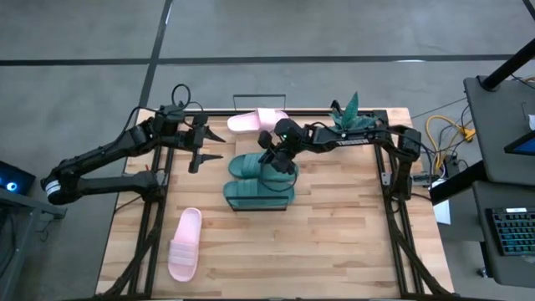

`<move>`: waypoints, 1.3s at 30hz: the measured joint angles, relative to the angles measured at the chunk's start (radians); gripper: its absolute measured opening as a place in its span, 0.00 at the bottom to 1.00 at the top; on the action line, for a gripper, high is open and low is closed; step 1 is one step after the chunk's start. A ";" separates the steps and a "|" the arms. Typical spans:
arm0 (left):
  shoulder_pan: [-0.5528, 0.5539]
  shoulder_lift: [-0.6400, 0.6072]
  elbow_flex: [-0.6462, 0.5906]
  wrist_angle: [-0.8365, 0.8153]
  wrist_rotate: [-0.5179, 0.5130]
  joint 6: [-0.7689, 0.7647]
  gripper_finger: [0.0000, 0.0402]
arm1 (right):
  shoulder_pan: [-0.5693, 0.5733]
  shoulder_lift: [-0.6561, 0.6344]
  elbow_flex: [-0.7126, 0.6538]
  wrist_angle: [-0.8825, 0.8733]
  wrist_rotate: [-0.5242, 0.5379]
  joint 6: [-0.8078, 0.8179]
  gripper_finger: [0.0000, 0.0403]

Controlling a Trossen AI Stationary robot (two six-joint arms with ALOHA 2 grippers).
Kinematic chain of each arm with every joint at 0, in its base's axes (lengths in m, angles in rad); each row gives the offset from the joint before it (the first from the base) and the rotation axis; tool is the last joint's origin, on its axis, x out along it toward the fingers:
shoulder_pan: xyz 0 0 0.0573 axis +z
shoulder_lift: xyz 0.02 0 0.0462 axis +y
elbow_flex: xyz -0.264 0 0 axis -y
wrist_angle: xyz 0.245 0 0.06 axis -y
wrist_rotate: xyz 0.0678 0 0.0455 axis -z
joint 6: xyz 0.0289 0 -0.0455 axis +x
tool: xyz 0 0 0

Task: Pick and place slides into the shelf
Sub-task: Adjust the top green slipper on the shelf

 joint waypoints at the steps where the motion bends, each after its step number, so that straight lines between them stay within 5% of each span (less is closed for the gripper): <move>1: 0.000 0.000 0.000 0.000 0.000 0.000 0.56 | -0.003 0.000 0.006 0.001 -0.022 0.000 0.02; 8: 0.000 0.001 0.000 0.000 0.000 0.000 0.56 | -0.028 0.000 0.034 0.000 -0.114 -0.003 0.02; 39: 0.000 0.002 0.000 0.008 0.000 0.000 0.56 | -0.036 0.099 0.104 -0.048 -0.151 -0.043 0.02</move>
